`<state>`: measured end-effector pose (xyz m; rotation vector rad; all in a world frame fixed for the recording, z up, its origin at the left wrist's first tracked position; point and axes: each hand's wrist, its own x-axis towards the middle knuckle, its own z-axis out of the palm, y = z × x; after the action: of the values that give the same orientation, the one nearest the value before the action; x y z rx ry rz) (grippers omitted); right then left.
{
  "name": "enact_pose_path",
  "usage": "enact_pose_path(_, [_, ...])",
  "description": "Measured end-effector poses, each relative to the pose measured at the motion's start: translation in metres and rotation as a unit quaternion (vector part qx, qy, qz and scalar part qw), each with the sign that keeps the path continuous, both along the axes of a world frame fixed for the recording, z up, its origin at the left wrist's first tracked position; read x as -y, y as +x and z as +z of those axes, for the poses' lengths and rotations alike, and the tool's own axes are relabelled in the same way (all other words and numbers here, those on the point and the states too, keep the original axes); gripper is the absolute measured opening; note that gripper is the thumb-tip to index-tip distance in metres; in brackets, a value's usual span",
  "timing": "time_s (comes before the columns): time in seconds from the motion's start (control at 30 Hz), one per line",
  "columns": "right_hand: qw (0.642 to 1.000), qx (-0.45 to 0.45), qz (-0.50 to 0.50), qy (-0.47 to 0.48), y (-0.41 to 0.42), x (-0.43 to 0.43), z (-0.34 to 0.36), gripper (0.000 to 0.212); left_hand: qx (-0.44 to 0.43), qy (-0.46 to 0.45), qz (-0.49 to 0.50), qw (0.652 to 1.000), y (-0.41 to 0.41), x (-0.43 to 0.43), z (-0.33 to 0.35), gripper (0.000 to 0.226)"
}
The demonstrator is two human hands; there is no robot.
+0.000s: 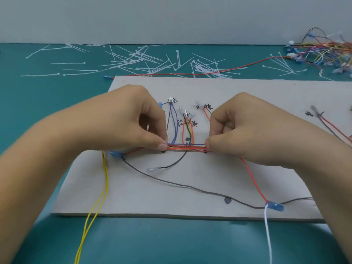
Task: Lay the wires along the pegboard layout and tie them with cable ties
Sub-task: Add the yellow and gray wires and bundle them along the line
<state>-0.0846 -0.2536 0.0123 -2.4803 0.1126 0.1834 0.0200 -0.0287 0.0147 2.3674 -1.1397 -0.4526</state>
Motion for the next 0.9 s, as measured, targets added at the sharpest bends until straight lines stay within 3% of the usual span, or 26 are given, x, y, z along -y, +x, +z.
enact_pose_path(0.17, [1.0,0.009,-0.001,0.022,0.001,0.001,0.002,0.006,-0.026,-0.036,0.011,0.999,0.004,-0.004,-0.011,0.013])
enact_pose_path(0.27, [0.992,0.029,-0.022,0.121,0.002,0.004,0.006,0.014,-0.034,-0.061,0.017,0.997,0.002,-0.004,-0.014,0.02])
enact_pose_path(0.37, [0.951,0.038,-0.037,0.306,0.002,0.009,0.013,0.024,-0.034,-0.074,0.008,0.997,-0.002,-0.004,-0.017,0.016])
enact_pose_path(0.43, [0.911,0.013,-0.035,0.411,0.003,0.012,0.016,0.015,-0.037,-0.073,0.006,0.997,-0.003,-0.004,-0.018,0.014])
enact_pose_path(0.53, [0.87,-0.005,-0.047,0.49,0.008,0.016,0.014,0.021,-0.034,-0.059,0.017,0.998,-0.002,-0.005,-0.017,0.013])
enact_pose_path(0.6, [0.88,0.01,-0.058,0.472,0.014,0.016,0.012,0.019,-0.026,-0.052,0.028,0.998,-0.003,-0.004,-0.016,0.012])
enact_pose_path(0.67, [0.915,0.03,-0.065,0.396,0.02,0.014,0.013,0.011,-0.029,-0.054,0.042,0.997,-0.006,-0.002,-0.014,0.013])
enact_pose_path(0.77, [0.979,0.073,-0.055,0.182,0.033,0.012,0.022,0.009,-0.058,-0.068,0.072,0.993,-0.008,0.0,-0.012,0.027])
enact_pose_path(0.9, [0.996,0.06,-0.059,-0.033,0.06,-0.001,0.031,0.014,0.022,-0.072,0.131,0.989,-0.013,0.0,-0.012,0.066])
